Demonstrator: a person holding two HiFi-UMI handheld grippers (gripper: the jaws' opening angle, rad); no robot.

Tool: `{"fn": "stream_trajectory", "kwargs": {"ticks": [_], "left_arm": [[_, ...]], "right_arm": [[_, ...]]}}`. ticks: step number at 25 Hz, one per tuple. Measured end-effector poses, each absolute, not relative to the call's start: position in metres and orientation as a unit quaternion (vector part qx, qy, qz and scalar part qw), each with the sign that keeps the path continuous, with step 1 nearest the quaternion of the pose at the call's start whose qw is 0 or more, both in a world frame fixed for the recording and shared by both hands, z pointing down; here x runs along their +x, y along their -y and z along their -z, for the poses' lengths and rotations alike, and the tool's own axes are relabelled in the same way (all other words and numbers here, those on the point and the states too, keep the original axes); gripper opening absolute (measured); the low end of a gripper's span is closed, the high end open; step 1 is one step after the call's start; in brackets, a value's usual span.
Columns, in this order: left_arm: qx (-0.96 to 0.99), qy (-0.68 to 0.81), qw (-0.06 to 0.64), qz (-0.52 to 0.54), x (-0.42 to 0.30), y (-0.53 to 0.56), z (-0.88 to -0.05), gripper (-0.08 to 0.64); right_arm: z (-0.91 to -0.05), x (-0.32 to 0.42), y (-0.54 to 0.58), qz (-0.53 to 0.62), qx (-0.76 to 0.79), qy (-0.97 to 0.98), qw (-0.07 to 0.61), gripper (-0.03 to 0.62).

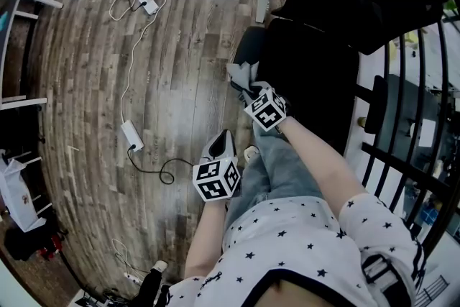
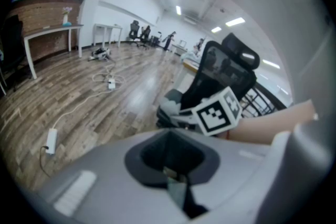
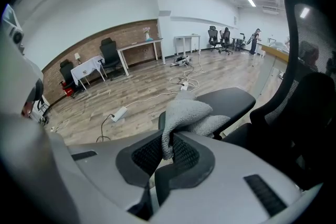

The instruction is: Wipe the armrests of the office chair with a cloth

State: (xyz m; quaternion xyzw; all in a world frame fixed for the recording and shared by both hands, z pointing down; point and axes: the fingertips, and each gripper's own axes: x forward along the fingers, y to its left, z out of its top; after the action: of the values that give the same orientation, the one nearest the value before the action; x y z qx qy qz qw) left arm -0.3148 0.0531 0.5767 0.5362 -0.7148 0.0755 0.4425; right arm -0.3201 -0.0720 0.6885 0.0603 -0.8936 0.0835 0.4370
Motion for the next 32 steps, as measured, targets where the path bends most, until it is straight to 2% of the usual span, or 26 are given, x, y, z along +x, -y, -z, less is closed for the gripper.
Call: {"fn": "stream_trajectory", "kwargs": {"ticks": [18, 32], "left_arm": [[0.543, 0.722, 0.423, -0.075, -0.315, -0.08, -0.562, 0.006], [0.548, 0.736, 0.394, -0.059, -0.312, -0.094, -0.543, 0.006]], "right_arm": [[-0.683, -0.312, 0.036, -0.061, 0.027, 0.887, 0.457, 0.031], [-0.62, -0.288, 0.015, -0.068, 0.06, 0.917, 0.389, 0.031]]}}
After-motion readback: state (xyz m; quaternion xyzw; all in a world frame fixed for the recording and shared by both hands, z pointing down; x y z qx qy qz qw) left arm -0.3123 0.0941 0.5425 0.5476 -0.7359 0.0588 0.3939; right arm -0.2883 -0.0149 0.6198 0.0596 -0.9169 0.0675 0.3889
